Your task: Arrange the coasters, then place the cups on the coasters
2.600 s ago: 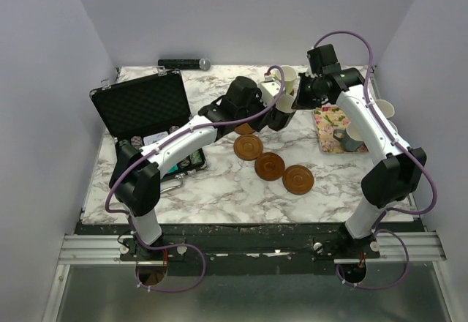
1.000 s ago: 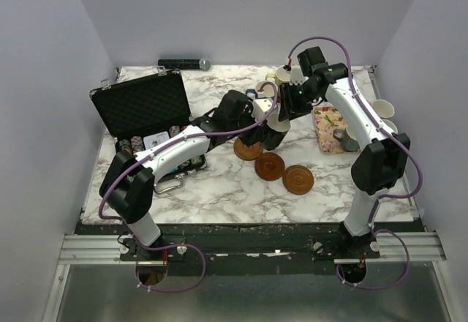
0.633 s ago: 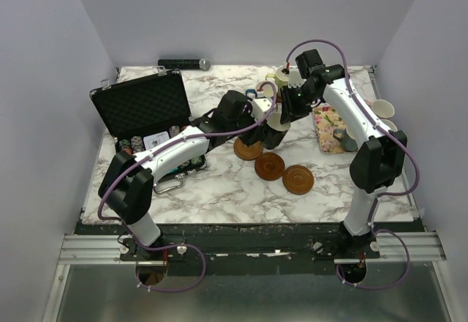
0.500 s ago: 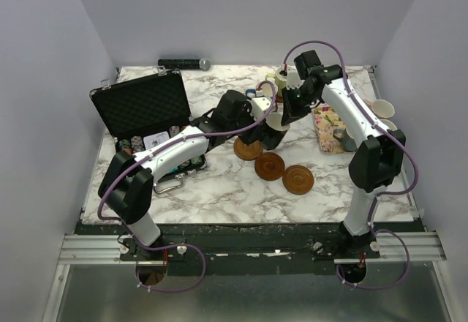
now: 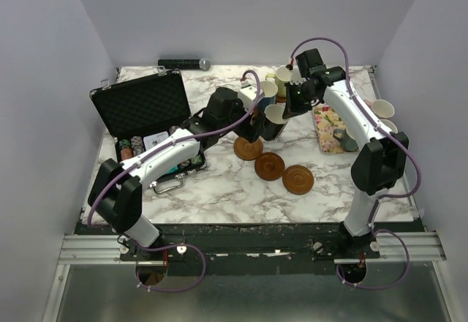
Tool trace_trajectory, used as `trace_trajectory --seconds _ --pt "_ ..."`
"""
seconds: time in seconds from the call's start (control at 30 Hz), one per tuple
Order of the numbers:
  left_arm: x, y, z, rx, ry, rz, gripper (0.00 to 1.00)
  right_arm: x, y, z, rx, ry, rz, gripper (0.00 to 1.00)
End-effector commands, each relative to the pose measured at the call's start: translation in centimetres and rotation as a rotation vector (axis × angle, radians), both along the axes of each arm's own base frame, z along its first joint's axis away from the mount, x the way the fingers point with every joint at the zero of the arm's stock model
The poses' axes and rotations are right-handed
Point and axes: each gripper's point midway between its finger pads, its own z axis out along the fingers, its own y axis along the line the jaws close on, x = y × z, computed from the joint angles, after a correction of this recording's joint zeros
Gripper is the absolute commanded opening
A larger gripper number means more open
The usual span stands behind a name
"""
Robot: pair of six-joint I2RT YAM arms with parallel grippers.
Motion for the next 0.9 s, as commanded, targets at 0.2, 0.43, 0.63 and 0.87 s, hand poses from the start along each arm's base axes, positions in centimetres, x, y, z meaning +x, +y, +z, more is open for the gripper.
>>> trace_trajectory --seconds 0.2,0.43,0.63,0.87 --pt "0.0 6.9 2.6 -0.124 0.006 0.230 0.99 2.5 -1.7 3.9 -0.070 -0.236 -0.196 0.01" --pt "2.2 14.6 4.6 -0.265 0.008 0.496 0.99 2.6 0.1 3.5 -0.106 -0.274 -0.175 0.01" --pt "4.2 18.0 4.6 -0.327 0.055 0.648 0.99 3.4 3.6 3.0 -0.091 -0.281 -0.131 0.01" --pt "4.9 20.0 4.0 -0.335 0.089 0.772 0.99 5.5 7.2 2.7 -0.081 -0.314 -0.094 0.01"
